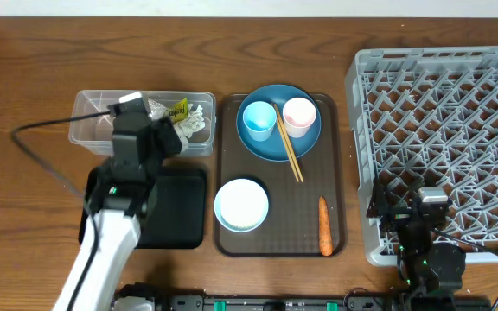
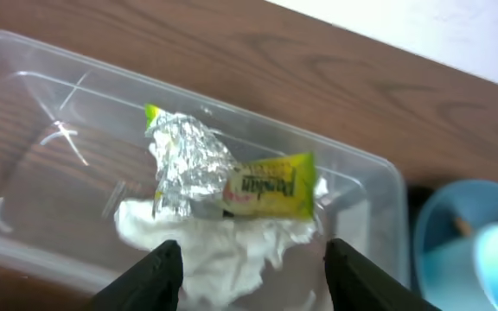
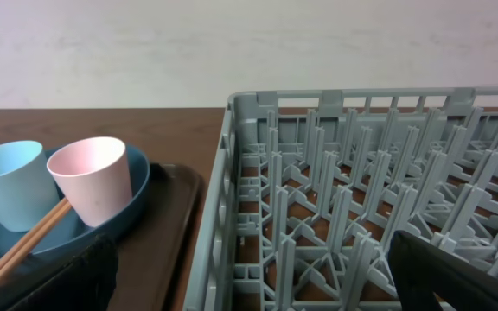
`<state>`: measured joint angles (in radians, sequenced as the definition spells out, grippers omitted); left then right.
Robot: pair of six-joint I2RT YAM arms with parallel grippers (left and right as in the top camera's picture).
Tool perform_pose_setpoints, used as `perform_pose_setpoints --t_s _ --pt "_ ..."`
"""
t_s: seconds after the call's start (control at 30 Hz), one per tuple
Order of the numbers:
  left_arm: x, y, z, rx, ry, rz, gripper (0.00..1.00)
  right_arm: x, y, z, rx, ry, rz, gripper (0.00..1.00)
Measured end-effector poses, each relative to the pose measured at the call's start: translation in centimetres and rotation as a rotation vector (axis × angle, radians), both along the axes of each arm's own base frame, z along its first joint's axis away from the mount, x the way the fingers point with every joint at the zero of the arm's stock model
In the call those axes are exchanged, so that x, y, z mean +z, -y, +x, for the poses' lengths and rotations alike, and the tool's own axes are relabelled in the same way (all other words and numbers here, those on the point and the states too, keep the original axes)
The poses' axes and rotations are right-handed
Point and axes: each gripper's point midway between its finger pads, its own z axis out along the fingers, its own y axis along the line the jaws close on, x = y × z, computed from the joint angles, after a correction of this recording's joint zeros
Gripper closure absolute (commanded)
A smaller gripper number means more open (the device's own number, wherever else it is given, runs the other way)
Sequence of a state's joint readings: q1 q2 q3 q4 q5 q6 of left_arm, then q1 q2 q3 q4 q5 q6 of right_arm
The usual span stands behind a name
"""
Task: Sort waste into correct bins and load items into the dishwasher rack
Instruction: 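Lift the wrapper and drop it into the clear plastic bin, then reach the left gripper back to the rice bowl and grip its rim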
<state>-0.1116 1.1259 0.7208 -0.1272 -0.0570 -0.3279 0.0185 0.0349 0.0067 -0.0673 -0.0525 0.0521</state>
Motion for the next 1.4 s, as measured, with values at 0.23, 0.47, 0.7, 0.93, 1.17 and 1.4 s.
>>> perform_pose_setpoints --t_s 0.23,0.47,0.7,0.93,1.17,1.4 --pt "0.2 5.6 -7.1 -0.160 -0.137 -0.143 0.44 0.0 0.0 0.0 0.000 0.000 0.000 0.01" --pt "-1.5 11.6 -10.9 -0.346 -0.267 -0.184 0.44 0.0 0.0 0.0 0.000 0.000 0.000 0.01" --pt "-3.9 14.4 -13.1 -0.402 -0.430 -0.133 0.44 0.0 0.0 0.0 0.000 0.000 0.000 0.01" --pt "-4.0 16.0 -12.9 -0.397 -0.518 -0.021 0.44 0.0 0.0 0.0 0.000 0.000 0.000 0.01" --pt "-6.8 17.0 -12.6 -0.367 -0.590 0.039 0.44 0.0 0.0 0.0 0.000 0.000 0.000 0.01" --pt "-8.9 19.5 -12.9 -0.424 -0.604 0.079 0.44 0.0 0.0 0.0 0.000 0.000 0.000 0.01"
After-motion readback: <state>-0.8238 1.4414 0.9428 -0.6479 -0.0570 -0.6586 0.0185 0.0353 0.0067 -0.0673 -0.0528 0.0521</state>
